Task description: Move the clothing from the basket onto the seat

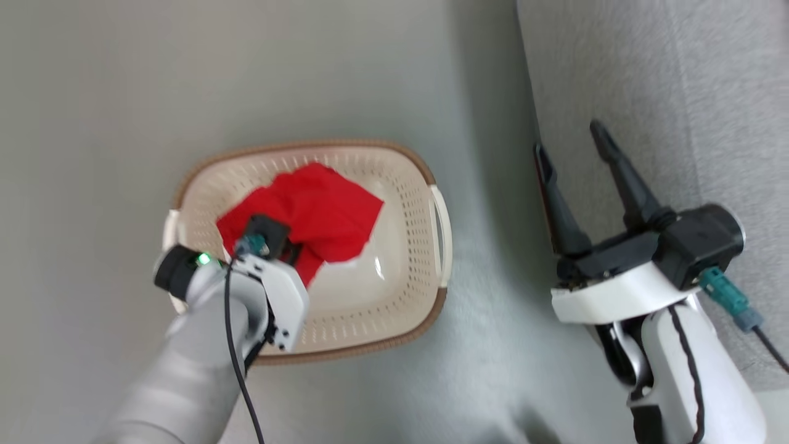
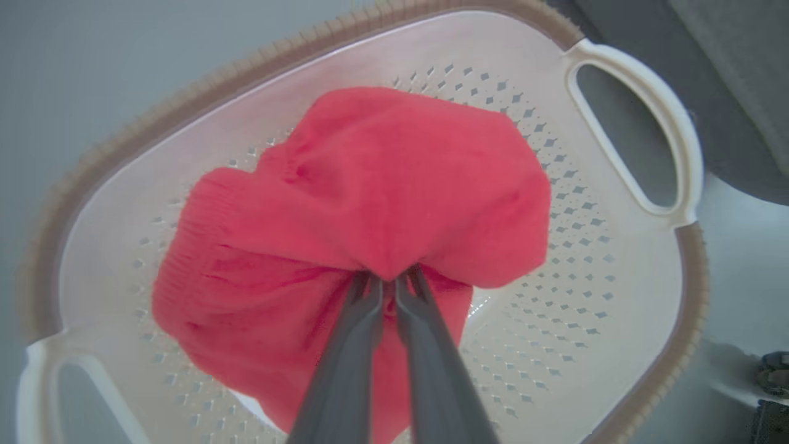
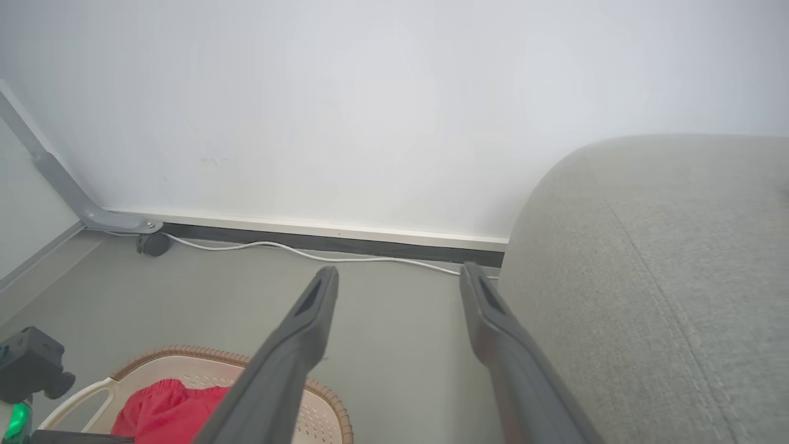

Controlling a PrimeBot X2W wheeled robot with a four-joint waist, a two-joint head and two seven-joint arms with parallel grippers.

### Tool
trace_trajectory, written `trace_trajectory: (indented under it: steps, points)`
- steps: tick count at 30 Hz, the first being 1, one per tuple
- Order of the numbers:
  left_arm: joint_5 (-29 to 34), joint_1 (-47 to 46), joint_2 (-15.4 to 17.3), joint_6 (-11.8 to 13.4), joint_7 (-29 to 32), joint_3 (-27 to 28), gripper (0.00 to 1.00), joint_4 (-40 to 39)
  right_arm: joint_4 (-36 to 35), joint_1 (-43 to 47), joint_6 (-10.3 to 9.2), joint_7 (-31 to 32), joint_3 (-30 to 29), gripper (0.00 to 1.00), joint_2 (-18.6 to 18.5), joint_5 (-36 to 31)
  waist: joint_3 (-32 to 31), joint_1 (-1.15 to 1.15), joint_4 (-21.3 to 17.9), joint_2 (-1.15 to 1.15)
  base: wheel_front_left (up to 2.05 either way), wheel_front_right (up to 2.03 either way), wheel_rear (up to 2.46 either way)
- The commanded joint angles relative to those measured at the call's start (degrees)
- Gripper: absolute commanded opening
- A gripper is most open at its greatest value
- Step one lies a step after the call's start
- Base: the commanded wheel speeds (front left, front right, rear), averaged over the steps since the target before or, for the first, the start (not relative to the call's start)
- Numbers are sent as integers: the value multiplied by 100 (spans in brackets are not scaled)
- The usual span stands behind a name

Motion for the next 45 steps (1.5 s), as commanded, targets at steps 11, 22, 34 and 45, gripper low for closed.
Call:
trace_trajectory:
  steps: [11, 22, 34, 45]
  points:
    - [-370, 1148, 218, -40, -271, -62, 0, -1128, 195, 839, 23, -34, 114, 100, 2, 11, -1941, 0, 402, 0, 0, 0, 0]
    - [-145, 2085, 844, -41, -273, 659, 0, -2869, 342, 1420, 23, -34, -26, 100, 2, 90, -3049, 0, 630, 0, 0, 0, 0]
    - [117, 2898, 1309, -31, -274, 1882, 0, -4405, 370, 1952, 23, -34, 86, 100, 2, 179, -3834, 0, 738, 0, 0, 0, 0]
    - [-99, 2647, 1634, -32, 74, 2256, 0, -5311, 348, 2088, 23, -34, 236, 100, 2, 227, -4002, 0, 852, 0, 0, 0, 0]
